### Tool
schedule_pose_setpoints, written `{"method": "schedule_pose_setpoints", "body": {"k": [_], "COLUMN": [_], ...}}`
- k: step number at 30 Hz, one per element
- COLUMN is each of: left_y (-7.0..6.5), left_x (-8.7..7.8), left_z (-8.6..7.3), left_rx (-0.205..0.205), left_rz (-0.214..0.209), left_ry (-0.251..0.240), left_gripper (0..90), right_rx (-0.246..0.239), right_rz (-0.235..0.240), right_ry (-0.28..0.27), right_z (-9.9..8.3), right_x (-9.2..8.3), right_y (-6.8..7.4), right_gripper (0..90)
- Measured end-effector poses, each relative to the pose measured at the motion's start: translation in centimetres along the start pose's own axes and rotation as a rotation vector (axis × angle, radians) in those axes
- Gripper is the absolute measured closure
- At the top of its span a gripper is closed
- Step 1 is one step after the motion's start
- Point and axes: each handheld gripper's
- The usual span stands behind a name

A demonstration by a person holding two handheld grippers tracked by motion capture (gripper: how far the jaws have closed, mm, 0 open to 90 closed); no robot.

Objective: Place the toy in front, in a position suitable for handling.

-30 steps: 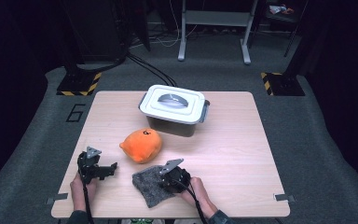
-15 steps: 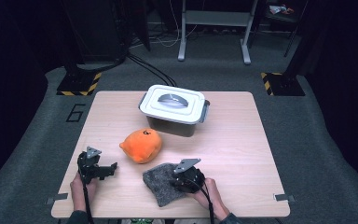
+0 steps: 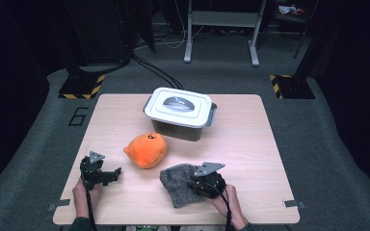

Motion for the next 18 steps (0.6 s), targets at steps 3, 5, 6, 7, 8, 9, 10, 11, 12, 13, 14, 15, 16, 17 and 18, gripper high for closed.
{"method": "schedule_pose_setpoints", "body": {"k": [3,5,6,7,8,9,10,11,12,13,14,15,16,17,18], "left_y": [0.0,0.0,0.0,0.0,0.0,0.0,0.0,0.0,0.0,0.0,0.0,0.0,0.0,0.0,0.0], "left_x": [0.0,0.0,0.0,0.0,0.0,0.0,0.0,0.0,0.0,0.0,0.0,0.0,0.0,0.0,0.0], "left_z": [0.0,0.0,0.0,0.0,0.0,0.0,0.0,0.0,0.0,0.0,0.0,0.0,0.0,0.0,0.0], "left_rx": [0.000,0.000,0.000,0.000,0.000,0.000,0.000,0.000,0.000,0.000,0.000,0.000,0.000,0.000,0.000], "left_rz": [0.000,0.000,0.000,0.000,0.000,0.000,0.000,0.000,0.000,0.000,0.000,0.000,0.000,0.000,0.000], "left_ry": [0.000,0.000,0.000,0.000,0.000,0.000,0.000,0.000,0.000,0.000,0.000,0.000,0.000,0.000,0.000], "left_gripper": [0.2,0.2,0.2,0.2,0.2,0.2,0.2,0.2,0.2,0.2,0.2,0.2,0.2,0.2,0.2], "right_rx": [0.012,0.013,0.023,0.028,0.028,0.032,0.032,0.044,0.049,0.056,0.060,0.060,0.079,0.081,0.081], "right_rz": [-0.013,-0.025,-0.029,-0.044,-0.044,-0.061,-0.061,-0.079,-0.089,-0.100,-0.105,-0.105,-0.124,-0.134,-0.134], "right_ry": [-0.012,-0.023,-0.026,-0.044,-0.044,-0.049,-0.049,-0.058,-0.053,-0.059,-0.063,-0.063,-0.074,-0.079,-0.079], "right_z": [-0.2,-0.4,-0.4,-0.6,-0.6,-0.7,-0.7,-0.9,-1.1,-1.2,-1.4,-1.4,-1.8,-2.0,-2.0], "right_x": [-0.5,-1.1,-1.3,-2.0,-2.0,-2.6,-2.6,-3.0,-3.3,-3.6,-3.9,-3.9,-4.6,-5.0,-5.0], "right_y": [-0.1,-0.4,-0.4,-0.8,-0.8,-1.1,-1.1,-1.4,-1.5,-1.7,-1.9,-1.9,-2.3,-2.6,-2.6], "right_gripper": [72.9,72.9,72.9,72.9,72.9,72.9,72.9,73.0,72.9,73.0,72.9,72.9,72.9,72.9,72.9]}}
Point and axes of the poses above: each handheld gripper's, and its own axes: x roughly forward along the jaws, z roughly out of its top, y roughly to its left, and after that the axes turned 9 degrees about z, right-handed
